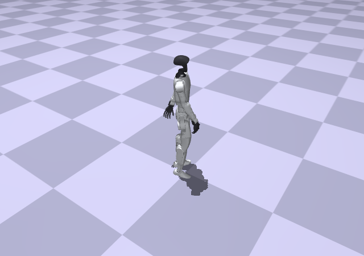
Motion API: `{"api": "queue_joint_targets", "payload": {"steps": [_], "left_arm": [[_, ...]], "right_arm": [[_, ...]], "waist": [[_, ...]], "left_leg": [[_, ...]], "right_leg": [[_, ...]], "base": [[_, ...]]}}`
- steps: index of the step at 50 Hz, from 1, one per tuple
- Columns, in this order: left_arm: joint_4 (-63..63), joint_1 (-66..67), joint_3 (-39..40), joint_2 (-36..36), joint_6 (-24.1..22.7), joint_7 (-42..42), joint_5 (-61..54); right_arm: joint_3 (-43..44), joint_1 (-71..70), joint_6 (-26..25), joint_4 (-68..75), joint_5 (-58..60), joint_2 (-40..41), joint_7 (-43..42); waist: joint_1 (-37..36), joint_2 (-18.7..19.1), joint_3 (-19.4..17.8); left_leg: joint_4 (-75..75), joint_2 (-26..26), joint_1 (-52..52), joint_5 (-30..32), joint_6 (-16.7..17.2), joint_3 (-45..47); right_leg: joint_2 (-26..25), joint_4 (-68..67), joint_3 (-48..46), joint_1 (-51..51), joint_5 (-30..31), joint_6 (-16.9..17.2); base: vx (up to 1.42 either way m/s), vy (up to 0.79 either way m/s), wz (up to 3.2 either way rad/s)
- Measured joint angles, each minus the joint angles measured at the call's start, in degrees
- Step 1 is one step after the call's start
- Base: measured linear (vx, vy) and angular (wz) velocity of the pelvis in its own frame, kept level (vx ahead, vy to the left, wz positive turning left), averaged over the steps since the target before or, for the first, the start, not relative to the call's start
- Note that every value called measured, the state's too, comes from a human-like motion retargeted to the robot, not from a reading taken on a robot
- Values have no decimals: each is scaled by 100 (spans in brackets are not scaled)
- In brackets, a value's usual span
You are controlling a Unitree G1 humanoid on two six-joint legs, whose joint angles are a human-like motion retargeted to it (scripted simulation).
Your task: In place motions
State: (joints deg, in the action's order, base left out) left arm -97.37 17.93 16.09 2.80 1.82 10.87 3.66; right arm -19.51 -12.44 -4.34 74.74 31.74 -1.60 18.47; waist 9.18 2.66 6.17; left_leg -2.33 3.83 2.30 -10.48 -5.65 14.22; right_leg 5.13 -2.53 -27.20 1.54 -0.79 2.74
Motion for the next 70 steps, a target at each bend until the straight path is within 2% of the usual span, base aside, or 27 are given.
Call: {"api": "queue_joint_targets", "payload": {"steps": [8, 15, 19, 23, 28, 33, 38, 42, 48, 50, 52, 58, 62, 65, 70], "left_arm": [[-3, 222, -91, 112, 187, -131, 102], [377, -927, -379, 13, -410, -1467, -452], [807, -1869, -467, -28, -418, -1305, -682], [1315, -2726, -453, -45, -285, -739, -764], [2248, -3208, -734, 3, -386, -714, -734], [2835, -3305, -1007, 165, -462, -819, -406], [2637, -3098, -1093, 95, -410, -664, -235], [1850, -2756, -1032, -60, -276, -507, -89], [539, -2081, -693, -116, 36, -544, 150], [253, -1670, -437, -77, 138, -441, 180], [174, -1259, -184, -12, 196, -309, 178], [81, -173, 195, 231, 315, 60, 197], [-3, 144, 253, 258, 464, 10, 171], [-3, 59, 308, 187, 583, -183, 105], [65, -698, 339, -6, 507, -449, -308]], "right_arm": [[-156, -249, 360, -869, -702, 441, 151], [25, 181, 434, -790, -786, 323, 351], [399, 495, 277, -33, -363, -13, 203], [1081, 718, -173, 1156, -12, -413, -90], [1885, 1097, -633, 2084, -413, -1014, -336], [2582, 1549, -579, 2195, -1093, -1378, -723], [2838, 1707, -517, 2266, -1610, -1410, -1017], [2610, 1564, -505, 2266, -1715, -1196, -1044], [1824, 1053, -401, 1959, -1451, -690, -732], [1435, 787, -406, 1607, -1299, -474, -456], [1082, 543, -338, 1261, -1168, -307, -239], [472, -123, -41, 168, -1024, 85, 159], [293, -383, 143, -469, -1116, 296, 205], [221, -412, 243, -822, -1260, 396, 257], [146, -185, 437, -906, -1352, 397, 287]], "waist": [[58, -54, 11], [97, -96, 64], [113, -105, 87], [98, -99, 98], [199, -31, 61], [271, 32, 2], [234, 45, -5], [150, 79, 11], [10, 78, 47], [548, 93, 19], [51, 52, 34], [94, 17, 17], [130, 6, 30], [128, -2, 62], [148, -7, 170]], "left_leg": [[15, -19, -41, 5, 17, 44], [19, -44, 16, 3, 18, 83], [30, -54, 35, 1, 10, 115], [32, -69, 60, -8, 2, 169], [14, -109, 107, -23, -11, 188], [7, -117, 141, -34, -17, 198], [-2, -96, 148, -31, -17, 180], [-4, -77, 150, -22, -24, 126], [-4, -30, 159, 9, -26, 3], [-41, 114, 218, 98, -58, -589], [0, 24, 162, 48, -28, -121], [-19, 50, 153, 77, -17, -213], [-18, 49, 141, 79, -13, -209], [-12, 36, 142, 72, -11, -172], [11, 28, 155, 56, -22, -103]], "right_leg": [[-30, 25, 58, -9, 36, -13], [-49, 38, 85, 60, 62, -11], [-58, 57, 76, 90, 88, 0], [-68, 73, 90, 124, 108, 17], [-95, 82, 70, 157, 112, 44], [-89, 79, 50, 183, 103, 75], [-59, 82, 5, 163, 84, 86], [-45, 84, -45, 125, 59, 84], [-18, 78, -92, 73, 20, 54], [3, 202, -694, -8, 98, -29], [-6, 60, -181, 77, 16, -3], [2, 54, -208, 33, 5, -23], [-2, 46, -186, 33, 7, -30], [-7, 40, -147, 61, 18, -27], [-17, 54, -107, 115, 49, -20]], "base": [[0, -1, -1], [0, -1, -1], [-3, -1, -5], [-2, 0, -9], [0, 0, 0], [0, 0, 0], [0, 0, 0], [1, 1, 16], [0, 1, 41], [0, 1, 155], [-1, 0, -58], [-1, -1, 11], [0, 0, 0], [0, -1, -6], [-1, -5, -19]]}}
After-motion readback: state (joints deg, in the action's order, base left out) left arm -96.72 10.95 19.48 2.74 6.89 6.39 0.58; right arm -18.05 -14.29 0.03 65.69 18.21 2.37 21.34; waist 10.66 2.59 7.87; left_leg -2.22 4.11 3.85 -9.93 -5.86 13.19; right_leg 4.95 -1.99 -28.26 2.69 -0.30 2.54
